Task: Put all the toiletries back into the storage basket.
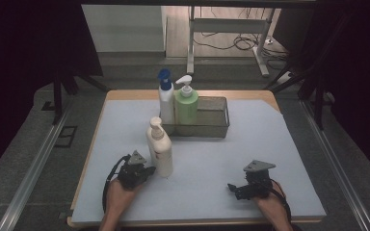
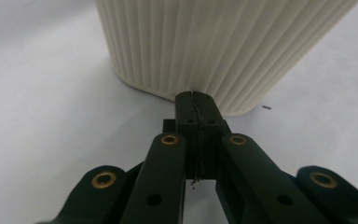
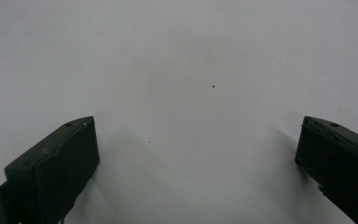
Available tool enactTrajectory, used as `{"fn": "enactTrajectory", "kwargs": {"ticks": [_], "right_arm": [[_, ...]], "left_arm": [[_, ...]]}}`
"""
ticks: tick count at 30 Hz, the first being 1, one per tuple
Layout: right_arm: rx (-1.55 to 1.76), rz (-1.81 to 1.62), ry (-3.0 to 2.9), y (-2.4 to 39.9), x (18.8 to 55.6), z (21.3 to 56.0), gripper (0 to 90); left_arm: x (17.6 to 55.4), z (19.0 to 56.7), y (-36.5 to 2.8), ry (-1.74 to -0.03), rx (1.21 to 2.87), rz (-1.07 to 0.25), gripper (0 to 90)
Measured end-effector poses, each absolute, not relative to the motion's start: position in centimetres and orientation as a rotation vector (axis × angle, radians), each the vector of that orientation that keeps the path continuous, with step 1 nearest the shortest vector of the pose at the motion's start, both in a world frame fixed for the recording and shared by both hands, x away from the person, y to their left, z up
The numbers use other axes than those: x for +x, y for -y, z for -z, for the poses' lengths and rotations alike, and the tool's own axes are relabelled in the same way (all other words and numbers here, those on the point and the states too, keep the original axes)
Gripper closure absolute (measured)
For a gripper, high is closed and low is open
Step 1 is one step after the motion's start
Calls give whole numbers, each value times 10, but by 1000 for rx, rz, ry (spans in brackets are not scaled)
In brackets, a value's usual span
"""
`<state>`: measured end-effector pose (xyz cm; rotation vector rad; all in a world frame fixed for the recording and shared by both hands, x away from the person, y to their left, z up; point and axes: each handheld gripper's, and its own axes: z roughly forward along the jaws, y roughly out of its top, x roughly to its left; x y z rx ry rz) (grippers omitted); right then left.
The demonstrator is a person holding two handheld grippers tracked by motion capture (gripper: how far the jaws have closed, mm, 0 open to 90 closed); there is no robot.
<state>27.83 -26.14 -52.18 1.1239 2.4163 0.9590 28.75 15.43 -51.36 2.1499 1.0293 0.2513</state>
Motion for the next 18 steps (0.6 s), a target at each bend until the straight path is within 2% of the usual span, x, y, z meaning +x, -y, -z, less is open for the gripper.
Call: {"fn": "enactTrajectory", "kwargs": {"ticks": [18], "right_arm": [[1126,-952,-2415,261,279,522,0]], "left_arm": [[290,515,-136,-979,2184,-220,895]]}}
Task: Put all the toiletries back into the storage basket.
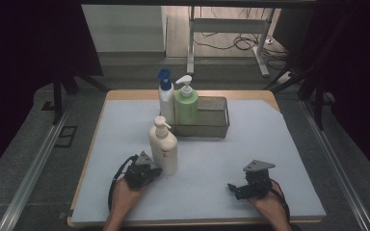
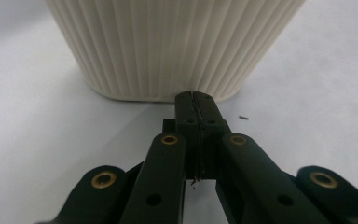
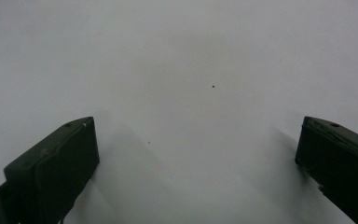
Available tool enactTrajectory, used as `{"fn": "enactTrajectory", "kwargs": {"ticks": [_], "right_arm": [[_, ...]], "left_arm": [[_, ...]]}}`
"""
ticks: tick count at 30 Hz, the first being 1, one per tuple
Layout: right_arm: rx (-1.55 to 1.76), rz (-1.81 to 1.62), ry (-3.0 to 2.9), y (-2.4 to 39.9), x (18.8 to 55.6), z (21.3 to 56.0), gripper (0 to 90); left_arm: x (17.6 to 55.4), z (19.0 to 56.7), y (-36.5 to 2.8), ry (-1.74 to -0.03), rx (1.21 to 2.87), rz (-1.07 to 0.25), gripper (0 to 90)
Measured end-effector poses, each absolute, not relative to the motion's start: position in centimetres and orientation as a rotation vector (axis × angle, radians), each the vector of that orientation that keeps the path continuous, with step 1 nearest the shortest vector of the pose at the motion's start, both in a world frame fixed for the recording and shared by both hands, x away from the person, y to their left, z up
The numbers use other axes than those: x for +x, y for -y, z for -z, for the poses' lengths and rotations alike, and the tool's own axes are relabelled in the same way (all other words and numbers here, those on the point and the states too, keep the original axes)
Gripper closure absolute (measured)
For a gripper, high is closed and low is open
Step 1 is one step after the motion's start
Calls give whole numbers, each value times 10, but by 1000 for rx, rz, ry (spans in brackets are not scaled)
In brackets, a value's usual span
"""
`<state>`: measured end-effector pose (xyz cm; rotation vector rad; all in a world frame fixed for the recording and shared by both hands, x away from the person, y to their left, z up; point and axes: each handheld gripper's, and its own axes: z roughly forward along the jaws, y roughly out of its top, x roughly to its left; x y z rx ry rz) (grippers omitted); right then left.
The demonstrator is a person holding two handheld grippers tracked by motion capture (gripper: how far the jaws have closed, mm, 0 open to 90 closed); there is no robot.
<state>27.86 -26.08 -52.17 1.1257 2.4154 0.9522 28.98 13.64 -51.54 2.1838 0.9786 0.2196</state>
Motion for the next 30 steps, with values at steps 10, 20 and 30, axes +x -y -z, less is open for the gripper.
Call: {"fn": "enactTrajectory", "kwargs": {"ticks": [10,20,30], "right_arm": [[1130,-953,-2417,261,279,521,0],[1143,-938,-2422,260,279,520,0],[1128,-962,-2434,261,277,518,0]], "left_arm": [[288,515,-137,-974,2176,-201,852],[276,512,-153,-1014,2182,-299,542],[269,513,-172,-1066,2166,-377,151]]}}
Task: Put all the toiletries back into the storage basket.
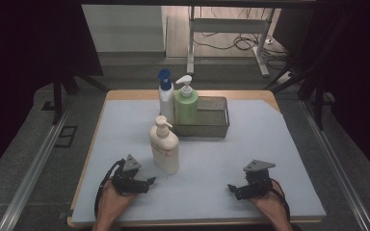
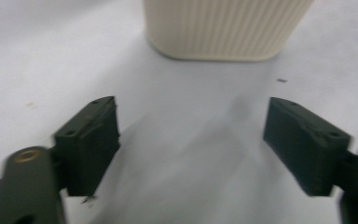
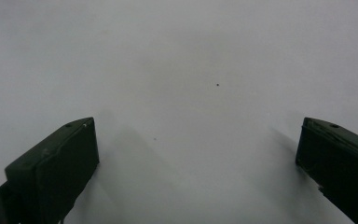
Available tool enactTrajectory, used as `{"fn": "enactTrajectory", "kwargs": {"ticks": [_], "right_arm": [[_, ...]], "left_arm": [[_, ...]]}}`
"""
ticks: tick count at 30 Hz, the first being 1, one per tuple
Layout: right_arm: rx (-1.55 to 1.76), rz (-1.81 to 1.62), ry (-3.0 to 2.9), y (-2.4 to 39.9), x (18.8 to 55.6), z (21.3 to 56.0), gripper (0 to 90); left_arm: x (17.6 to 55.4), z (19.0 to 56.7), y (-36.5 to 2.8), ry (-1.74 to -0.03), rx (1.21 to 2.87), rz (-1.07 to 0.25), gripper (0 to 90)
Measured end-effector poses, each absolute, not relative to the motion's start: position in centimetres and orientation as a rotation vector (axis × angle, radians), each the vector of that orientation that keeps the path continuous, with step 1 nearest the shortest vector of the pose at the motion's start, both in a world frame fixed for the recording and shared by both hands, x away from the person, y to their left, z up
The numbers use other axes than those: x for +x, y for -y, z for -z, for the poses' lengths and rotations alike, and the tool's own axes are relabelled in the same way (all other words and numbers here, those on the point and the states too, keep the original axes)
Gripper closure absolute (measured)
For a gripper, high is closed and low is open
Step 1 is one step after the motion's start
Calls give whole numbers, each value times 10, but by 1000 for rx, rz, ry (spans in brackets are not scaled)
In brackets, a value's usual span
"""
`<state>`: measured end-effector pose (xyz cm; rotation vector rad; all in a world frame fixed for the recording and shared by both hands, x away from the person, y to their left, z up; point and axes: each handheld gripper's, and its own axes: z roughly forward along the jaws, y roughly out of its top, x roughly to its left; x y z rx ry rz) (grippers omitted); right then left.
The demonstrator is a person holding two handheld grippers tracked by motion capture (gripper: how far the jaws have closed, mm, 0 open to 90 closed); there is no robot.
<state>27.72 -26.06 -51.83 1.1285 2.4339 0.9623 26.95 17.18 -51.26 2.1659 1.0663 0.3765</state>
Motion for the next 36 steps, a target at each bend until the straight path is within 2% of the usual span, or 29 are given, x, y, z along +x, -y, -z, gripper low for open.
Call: {"fn": "enactTrajectory", "kwargs": {"ticks": [6,36], "right_arm": [[1081,-968,-2443,258,275,515,0],[954,-1138,-2448,225,273,486,0]], "left_arm": [[266,516,-178,-1102,2172,-384,124],[263,524,-181,-1098,2160,-392,122]]}}
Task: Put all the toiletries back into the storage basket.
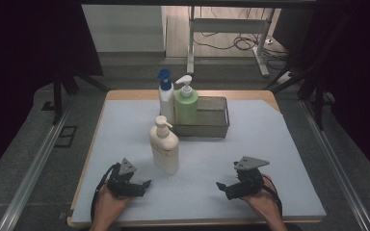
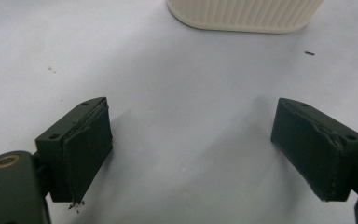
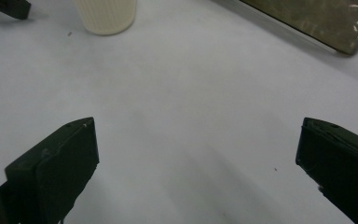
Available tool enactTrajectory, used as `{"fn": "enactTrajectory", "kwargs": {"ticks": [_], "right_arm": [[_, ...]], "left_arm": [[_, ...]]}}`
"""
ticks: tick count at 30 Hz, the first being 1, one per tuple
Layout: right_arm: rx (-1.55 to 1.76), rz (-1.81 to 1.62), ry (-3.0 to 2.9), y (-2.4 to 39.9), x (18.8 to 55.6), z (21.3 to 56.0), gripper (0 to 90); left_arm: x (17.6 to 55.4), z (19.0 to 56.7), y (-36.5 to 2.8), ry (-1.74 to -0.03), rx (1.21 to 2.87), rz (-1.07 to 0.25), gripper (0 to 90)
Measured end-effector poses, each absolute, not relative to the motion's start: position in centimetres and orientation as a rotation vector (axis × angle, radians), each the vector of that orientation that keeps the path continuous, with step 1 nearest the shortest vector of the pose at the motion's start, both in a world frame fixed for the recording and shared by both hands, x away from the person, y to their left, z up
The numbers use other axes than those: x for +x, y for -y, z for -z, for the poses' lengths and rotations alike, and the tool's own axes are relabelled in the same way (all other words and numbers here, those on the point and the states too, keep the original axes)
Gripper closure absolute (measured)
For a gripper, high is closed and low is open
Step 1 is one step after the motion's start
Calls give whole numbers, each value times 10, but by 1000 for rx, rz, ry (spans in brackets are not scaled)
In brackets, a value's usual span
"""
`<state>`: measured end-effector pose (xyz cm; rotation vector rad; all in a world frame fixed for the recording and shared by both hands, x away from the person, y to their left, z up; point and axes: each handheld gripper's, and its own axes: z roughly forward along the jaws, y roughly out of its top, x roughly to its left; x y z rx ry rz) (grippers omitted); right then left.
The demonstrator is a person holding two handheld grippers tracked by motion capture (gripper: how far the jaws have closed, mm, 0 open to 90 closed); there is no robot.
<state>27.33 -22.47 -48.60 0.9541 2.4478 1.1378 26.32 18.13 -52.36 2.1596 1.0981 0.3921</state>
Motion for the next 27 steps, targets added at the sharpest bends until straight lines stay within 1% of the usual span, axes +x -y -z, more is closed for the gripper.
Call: {"fn": "enactTrajectory", "kwargs": {"ticks": [19,27], "right_arm": [[890,-1217,-2481,181,284,461,0],[929,-1276,-2507,163,290,455,0]], "left_arm": [[263,524,-181,-1098,2159,-391,122],[263,524,-181,-1101,2156,-393,122]]}}
